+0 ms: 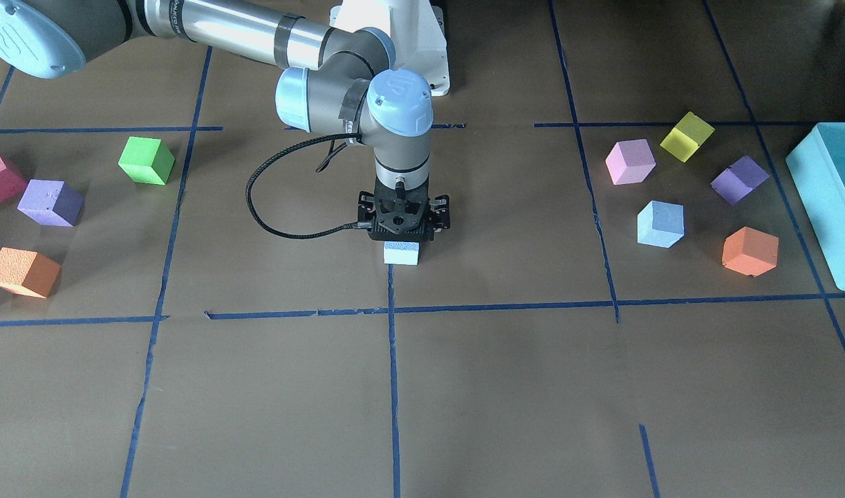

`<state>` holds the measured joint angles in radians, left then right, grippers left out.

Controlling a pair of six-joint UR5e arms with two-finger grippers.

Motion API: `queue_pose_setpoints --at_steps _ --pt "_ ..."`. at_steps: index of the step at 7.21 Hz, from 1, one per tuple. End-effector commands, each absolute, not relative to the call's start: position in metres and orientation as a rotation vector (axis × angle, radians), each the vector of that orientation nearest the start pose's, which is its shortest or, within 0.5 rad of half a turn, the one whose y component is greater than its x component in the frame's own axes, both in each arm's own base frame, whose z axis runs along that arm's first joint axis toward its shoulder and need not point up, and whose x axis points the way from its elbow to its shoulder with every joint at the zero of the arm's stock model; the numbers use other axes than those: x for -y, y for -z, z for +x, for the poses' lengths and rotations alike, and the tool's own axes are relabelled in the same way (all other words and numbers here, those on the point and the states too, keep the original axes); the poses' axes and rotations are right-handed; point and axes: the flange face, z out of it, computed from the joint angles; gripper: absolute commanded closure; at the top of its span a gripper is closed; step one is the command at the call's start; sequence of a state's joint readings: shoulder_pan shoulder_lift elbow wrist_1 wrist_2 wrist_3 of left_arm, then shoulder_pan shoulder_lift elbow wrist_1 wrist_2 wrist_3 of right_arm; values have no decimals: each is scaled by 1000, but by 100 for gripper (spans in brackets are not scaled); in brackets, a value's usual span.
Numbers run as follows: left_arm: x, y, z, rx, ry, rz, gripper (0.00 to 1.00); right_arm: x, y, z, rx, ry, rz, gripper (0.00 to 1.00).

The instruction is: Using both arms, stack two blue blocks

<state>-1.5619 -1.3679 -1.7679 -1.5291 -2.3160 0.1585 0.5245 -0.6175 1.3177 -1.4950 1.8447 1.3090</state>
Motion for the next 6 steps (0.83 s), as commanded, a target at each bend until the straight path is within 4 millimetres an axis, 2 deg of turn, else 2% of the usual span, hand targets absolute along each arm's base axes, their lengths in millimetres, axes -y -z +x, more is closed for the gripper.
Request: queue_pose_setpoints --at_steps 1,2,3,4,5,6 --pt "423 -639 -62 -740 -166 91 0 539 -138 -538 876 -124 4 0" --pt "441 -622 -62 -736 -198 168 0 554 -154 -479 861 -68 15 0" --pt "456 -615 -61 -726 -215 218 0 557 -193 -409 831 -2 52 0" --pt "473 -601 -59 -733 -212 241 0 565 -239 -319 816 88 76 0" --pt "475 -591 -56 -784 -99 211 0 564 -288 -235 800 186 108 0" --pt "478 -574 -47 -839 -22 185 0 546 -339 -172 761 260 136 0"
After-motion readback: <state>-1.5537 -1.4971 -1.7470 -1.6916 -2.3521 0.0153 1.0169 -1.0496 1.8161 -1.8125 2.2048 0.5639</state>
